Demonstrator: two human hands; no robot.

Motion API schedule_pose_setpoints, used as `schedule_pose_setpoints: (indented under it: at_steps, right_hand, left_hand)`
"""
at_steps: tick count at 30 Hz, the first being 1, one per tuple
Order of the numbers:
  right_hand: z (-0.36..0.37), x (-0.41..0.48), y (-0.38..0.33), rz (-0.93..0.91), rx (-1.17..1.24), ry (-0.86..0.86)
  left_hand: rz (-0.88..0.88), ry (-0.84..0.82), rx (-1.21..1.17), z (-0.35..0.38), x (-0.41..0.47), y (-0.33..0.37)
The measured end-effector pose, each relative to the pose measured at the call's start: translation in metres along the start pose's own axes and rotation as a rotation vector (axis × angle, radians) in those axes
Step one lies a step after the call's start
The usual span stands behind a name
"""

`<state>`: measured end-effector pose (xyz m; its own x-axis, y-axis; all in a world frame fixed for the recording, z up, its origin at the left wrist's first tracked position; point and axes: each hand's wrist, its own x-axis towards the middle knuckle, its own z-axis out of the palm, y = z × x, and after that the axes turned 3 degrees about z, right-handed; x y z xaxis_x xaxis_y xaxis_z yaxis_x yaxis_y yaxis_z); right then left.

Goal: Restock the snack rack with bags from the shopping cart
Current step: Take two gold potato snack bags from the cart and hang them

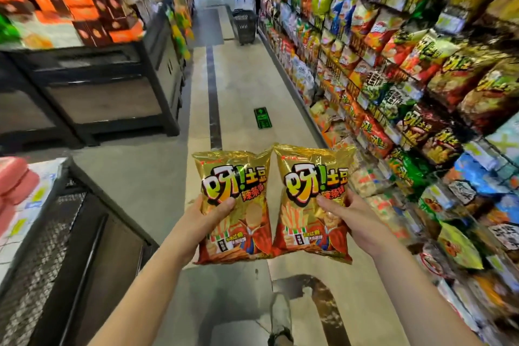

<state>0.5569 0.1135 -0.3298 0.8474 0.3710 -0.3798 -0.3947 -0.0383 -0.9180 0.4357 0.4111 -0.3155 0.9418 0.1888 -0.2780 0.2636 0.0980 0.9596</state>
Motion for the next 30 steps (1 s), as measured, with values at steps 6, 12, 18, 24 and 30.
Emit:
schedule_pose_setpoints:
  at_steps: [6, 12, 18, 24, 30]
  right_hand:
    - [-0.043, 0.092, -0.050, -0.025, 0.037, 0.055]
    - [-0.092, 0.146, -0.092, -0.041, 0.072, 0.181]
    - [-0.134, 0.172, -0.116, -0.076, 0.141, 0.374]
    - [-0.165, 0.209, -0.125, -0.082, 0.221, 0.567]
    - [-0.177, 0.250, -0.148, -0.115, 0.275, 0.807]
  left_hand:
    - [0.000, -0.022, 0.077, 0.023, 0.119, 0.043]
    - [0.017, -0.115, 0.110, 0.063, 0.218, 0.081]
    - [0.060, -0.257, 0.168, 0.107, 0.314, 0.111]
    - [0.095, -0.438, 0.252, 0.146, 0.423, 0.132]
    - [0.060, -0.643, 0.274, 0.189, 0.537, 0.154]
